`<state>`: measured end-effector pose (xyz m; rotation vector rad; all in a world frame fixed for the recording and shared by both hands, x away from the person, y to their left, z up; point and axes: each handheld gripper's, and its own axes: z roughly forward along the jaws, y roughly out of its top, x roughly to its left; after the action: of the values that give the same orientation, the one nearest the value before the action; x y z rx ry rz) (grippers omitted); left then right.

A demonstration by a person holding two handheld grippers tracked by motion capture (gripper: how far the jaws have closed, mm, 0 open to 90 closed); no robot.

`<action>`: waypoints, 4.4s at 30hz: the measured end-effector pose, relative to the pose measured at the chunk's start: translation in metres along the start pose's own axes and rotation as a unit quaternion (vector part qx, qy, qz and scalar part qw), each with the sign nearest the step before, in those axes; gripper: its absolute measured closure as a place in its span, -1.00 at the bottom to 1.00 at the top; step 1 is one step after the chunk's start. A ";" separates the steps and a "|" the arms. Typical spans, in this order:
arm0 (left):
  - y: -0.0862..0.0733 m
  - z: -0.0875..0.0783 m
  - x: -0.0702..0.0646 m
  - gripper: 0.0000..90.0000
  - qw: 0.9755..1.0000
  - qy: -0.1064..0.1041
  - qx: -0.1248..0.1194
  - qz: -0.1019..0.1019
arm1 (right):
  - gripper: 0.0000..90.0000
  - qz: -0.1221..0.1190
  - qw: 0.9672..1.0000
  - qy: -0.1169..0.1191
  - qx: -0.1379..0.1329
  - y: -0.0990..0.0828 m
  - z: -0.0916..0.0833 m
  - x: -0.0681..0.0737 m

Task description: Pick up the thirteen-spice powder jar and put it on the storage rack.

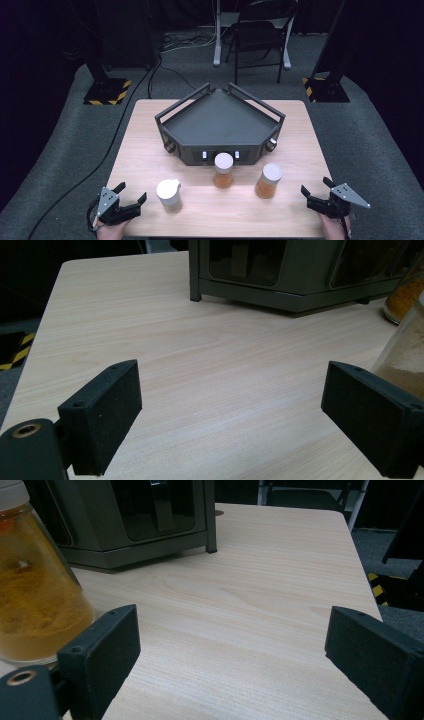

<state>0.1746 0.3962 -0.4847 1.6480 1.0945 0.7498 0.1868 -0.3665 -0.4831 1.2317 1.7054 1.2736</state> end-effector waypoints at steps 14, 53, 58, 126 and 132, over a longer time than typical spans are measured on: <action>-0.001 0.000 0.001 -0.79 1.000 -0.005 -0.001 0.002 | -0.85 0.006 1.000 0.002 -0.001 0.000 -0.001 -0.002; -0.003 -0.001 0.005 -0.95 1.000 -0.026 -0.008 0.000 | -0.83 0.000 1.000 -0.006 0.002 0.000 -0.002 0.001; -0.003 -0.002 0.008 -0.96 0.999 -0.037 -0.011 -0.001 | -0.83 0.001 1.000 -0.005 0.004 0.001 -0.002 0.001; 0.022 0.023 -0.033 -0.76 0.985 -0.163 -0.045 0.023 | -0.82 -0.004 1.000 -0.005 0.013 0.004 0.000 0.002; 0.024 0.029 -0.037 -0.68 0.986 -0.160 -0.042 0.026 | -0.82 -0.008 1.000 -0.005 0.013 0.004 0.000 0.002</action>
<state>0.1916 0.3483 -0.4709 1.6614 0.7839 0.5330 0.1870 -0.3645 -0.4792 1.2353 1.7273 1.2383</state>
